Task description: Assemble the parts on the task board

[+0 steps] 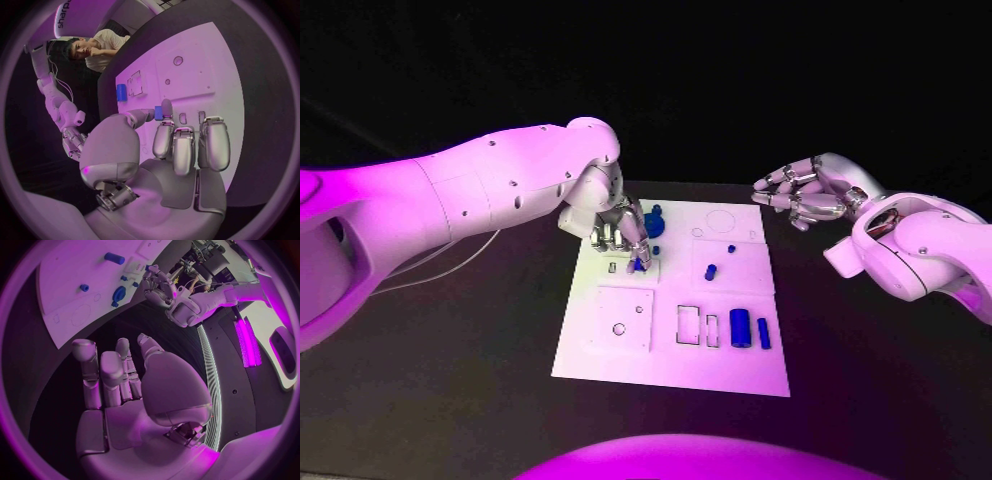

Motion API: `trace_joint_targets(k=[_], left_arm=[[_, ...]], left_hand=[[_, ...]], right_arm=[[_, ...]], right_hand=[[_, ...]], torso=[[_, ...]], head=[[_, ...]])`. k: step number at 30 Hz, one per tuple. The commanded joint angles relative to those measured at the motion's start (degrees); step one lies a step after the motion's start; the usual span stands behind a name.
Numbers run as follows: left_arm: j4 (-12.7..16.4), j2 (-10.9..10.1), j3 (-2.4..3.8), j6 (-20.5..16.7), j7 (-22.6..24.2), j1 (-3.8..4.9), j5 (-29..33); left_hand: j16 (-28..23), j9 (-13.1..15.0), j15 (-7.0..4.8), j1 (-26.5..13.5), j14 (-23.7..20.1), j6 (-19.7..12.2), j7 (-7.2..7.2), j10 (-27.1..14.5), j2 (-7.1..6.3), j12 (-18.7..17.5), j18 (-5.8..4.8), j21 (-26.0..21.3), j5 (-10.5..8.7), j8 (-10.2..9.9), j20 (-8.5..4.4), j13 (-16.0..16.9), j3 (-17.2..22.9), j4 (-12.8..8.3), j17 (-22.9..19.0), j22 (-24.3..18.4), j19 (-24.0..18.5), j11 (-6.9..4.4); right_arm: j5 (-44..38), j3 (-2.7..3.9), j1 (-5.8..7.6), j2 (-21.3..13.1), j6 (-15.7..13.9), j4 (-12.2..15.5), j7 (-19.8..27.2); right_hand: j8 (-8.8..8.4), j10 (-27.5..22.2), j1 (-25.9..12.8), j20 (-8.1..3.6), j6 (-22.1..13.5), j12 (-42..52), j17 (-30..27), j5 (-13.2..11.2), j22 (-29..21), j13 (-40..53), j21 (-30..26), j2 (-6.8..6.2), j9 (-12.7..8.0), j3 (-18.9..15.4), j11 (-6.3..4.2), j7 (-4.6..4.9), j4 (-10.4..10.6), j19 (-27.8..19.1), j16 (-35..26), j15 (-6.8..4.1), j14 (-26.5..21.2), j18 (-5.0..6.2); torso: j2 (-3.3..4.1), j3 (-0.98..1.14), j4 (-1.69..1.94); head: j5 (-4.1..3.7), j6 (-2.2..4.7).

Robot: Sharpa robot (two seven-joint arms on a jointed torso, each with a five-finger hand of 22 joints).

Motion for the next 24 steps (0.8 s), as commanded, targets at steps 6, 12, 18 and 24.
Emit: trace_joint_targets(k=[6, 12, 18, 24], left_arm=[[-1.0, 0.9, -0.92, 2.1, -9.2, 0.07, -1.6], [-2.2, 1.3, -1.61, 1.7, -9.2, 0.02, -2.4], [-2.7, 1.4, -1.79, 1.0, -9.2, -0.01, -3.1], [-2.8, 1.5, -1.86, 0.7, -9.2, -0.08, -3.6]], left_hand=[[0.2, 2.5, -0.48, -2.0, 5.9, 1.4, -1.48, 0.6, 1.62, 0.5, -0.61, 0.5, 0.50, 0.2, -0.32, 0.4, 10.5, -10.8, 14.2, 1.9, 0.6, -0.22], [0.2, 4.3, -0.61, -3.0, 5.9, 1.0, -1.62, 0.6, 2.27, 0.5, -0.62, 0.5, 0.27, 0.6, -0.44, 0.5, 10.5, -10.7, 14.2, 1.9, 0.6, -0.34], [0.2, 6.3, -0.71, -3.9, 5.9, 0.6, -1.73, 0.7, 3.25, 0.5, -0.63, 0.5, -0.50, 0.9, -0.54, 0.6, 9.7, -10.3, 14.2, 2.0, 0.6, -0.41], [0.2, 7.9, -0.75, -4.5, 5.9, 0.2, -1.79, 0.6, 4.30, 0.4, -0.60, 0.4, -1.44, 1.0, -0.59, 0.5, 8.4, -9.9, 14.2, 1.9, 0.6, -0.45]], right_arm=[[-0.4, 0.02, -0.01, 0.0, 0.1, 0.0, -0.1], [-0.5, 0.02, -0.01, 0.0, 0.1, 0.0, 0.0], [-0.9, 0.02, -0.02, 0.1, 0.1, 0.0, 0.0], [-1.2, 0.02, -0.06, 0.2, 0.2, 0.1, 0.0]], right_hand=[[0.25, 0.4, -0.4, 0.04, -0.4, -0.1, 0.0, 0.4, 0.0, 0.0, -0.3, -0.08, -0.1, 0.0, 0.05, -0.01, 0.4, 0.5, -0.2, 0.14, 0.3, 0.67], [0.26, 0.4, -0.4, 0.03, -0.4, -0.1, 0.1, 0.4, -0.1, -0.1, -0.4, -0.09, -0.1, 0.0, 0.04, -0.02, 0.4, 0.5, -0.2, 0.14, 0.4, 0.67], [0.26, 0.4, -0.4, 0.03, -0.4, -0.1, 0.1, 0.4, -0.1, -0.1, -0.4, -0.09, -0.1, 0.0, 0.04, -0.02, 0.4, 0.5, -0.2, 0.14, 0.4, 0.67], [0.26, 0.4, -0.4, 0.03, -0.4, -0.1, 0.1, 0.4, -0.1, -0.1, -0.4, -0.09, -0.1, 0.0, 0.04, -0.02, 0.4, 0.5, -0.2, 0.14, 0.4, 0.67]], torso=[[0.10, -0.04, -0.02], [0.12, -0.03, -0.07], [0.08, 0.01, 0.01], [0.06, 0.02, 0.01]], head=[[0.01, -0.16], [0.02, -0.20], [0.08, -0.31], [0.11, -0.54]])
